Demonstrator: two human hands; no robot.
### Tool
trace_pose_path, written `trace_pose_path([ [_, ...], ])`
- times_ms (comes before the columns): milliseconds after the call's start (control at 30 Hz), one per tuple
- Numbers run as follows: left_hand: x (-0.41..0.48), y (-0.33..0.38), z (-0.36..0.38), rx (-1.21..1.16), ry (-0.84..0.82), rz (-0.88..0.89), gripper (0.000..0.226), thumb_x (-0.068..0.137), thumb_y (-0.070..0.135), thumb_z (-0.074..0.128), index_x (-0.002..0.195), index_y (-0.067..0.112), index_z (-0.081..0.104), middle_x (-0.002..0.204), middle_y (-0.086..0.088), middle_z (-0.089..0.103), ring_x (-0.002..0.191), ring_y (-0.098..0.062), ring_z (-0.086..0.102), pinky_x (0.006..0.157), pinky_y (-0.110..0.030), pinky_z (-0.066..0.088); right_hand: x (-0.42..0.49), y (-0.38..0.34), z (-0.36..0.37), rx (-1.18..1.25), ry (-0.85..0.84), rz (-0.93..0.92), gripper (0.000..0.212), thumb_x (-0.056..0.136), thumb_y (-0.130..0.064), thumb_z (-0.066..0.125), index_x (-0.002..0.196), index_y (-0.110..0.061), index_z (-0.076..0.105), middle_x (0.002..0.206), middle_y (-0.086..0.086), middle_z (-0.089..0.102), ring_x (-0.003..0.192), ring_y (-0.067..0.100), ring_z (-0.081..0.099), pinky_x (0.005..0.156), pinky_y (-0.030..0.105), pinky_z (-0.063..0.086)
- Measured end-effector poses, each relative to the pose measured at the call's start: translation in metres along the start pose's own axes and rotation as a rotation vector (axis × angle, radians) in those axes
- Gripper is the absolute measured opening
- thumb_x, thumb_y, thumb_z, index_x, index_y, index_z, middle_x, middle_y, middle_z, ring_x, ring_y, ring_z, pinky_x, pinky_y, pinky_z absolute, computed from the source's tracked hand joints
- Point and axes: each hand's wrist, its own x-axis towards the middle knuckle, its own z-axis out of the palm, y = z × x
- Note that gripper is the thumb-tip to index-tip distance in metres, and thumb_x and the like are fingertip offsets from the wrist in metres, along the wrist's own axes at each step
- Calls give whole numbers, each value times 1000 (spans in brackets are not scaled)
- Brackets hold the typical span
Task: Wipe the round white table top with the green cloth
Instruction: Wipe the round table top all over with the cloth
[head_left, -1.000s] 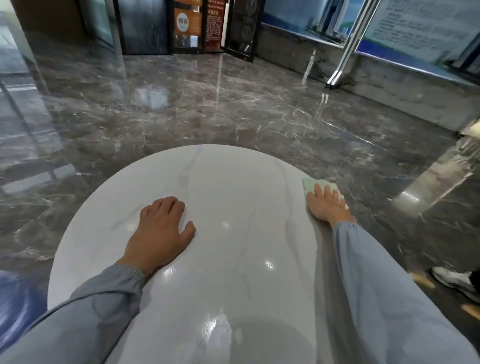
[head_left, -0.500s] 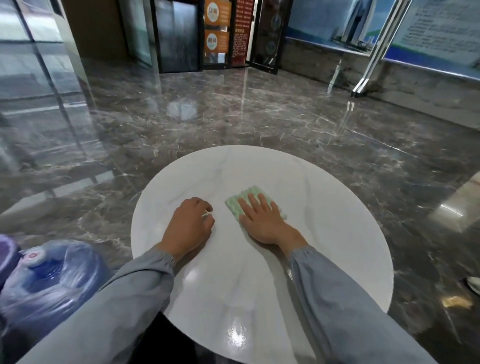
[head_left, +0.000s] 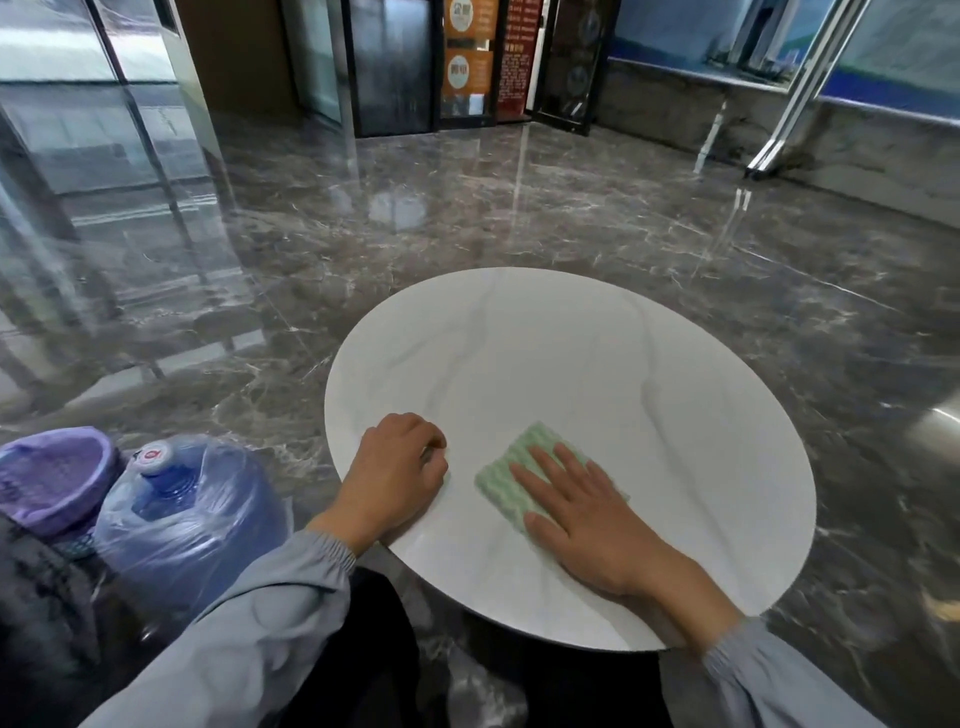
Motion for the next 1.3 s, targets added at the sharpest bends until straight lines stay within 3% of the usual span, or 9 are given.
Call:
trace_pose_path([
  [167,-6,-4,6,-64,79,-18,29,90,36,48,97,21,72,97,8,66,95,-19,59,86,-42,48,24,68,-15,-14,3,261,60,108,-55,20,163,-46,-3,172,-11,-15,158,15,-17,126,43,-6],
  [300,-10,0,10,-104,170,-48,31,91,35,50,99,15,72,97,2,66,96,-22,60,89,-39,48,71,70,-28,4,-5,363,60,109,-53,18,164,-41,-2,173,-5,-14,159,23,-16,126,51,-7],
  [467,-15,2,10,-104,242,-50,28,90,30,52,103,13,70,100,-1,64,99,-23,57,90,-41,49,79,-12,-13,31,-33,118,58,109,-50,18,163,-45,-3,173,-7,-16,157,21,-23,124,50,-15],
  [633,-14,3,9,-74,245,-31,28,90,29,53,103,12,70,99,-2,63,98,-25,56,91,-41,47,-18,-49,15,-42,-24,-148,58,108,-55,20,159,-54,-6,167,-17,-25,152,10,-34,122,39,-24],
  [800,-14,3,12,-3,196,-9,23,90,29,61,106,15,70,106,-1,64,105,-25,56,94,-38,40,-75,26,5,-45,-55,110,54,96,-68,4,145,-70,-17,162,-29,-29,149,1,-35,125,36,-15],
  [933,-13,6,11,31,149,5,26,90,35,59,104,17,70,107,-1,64,107,-26,57,95,-40,40,-34,44,-2,-10,-16,349,57,106,-55,16,156,-56,-11,171,-13,-20,155,15,-26,126,45,-11],
  [1033,-16,7,9,45,146,12,28,89,36,56,102,16,71,105,-3,65,106,-29,58,92,-41,41,-4,-5,6,9,23,252,59,109,-50,17,162,-46,-6,172,-8,-18,156,20,-26,124,48,-16],
  [1167,-15,6,10,57,169,26,28,89,35,56,100,15,71,102,-4,65,104,-32,59,88,-45,43,-36,-69,29,-61,42,13,60,108,-49,24,162,-49,-3,172,-9,-15,156,21,-26,124,49,-17],
  [1300,-15,6,10,65,159,33,29,90,36,56,102,15,72,104,-4,66,105,-31,58,89,-45,43,-103,-47,29,-55,13,-4,60,106,-57,22,158,-56,-8,169,-20,-21,153,9,-30,124,40,-17],
])
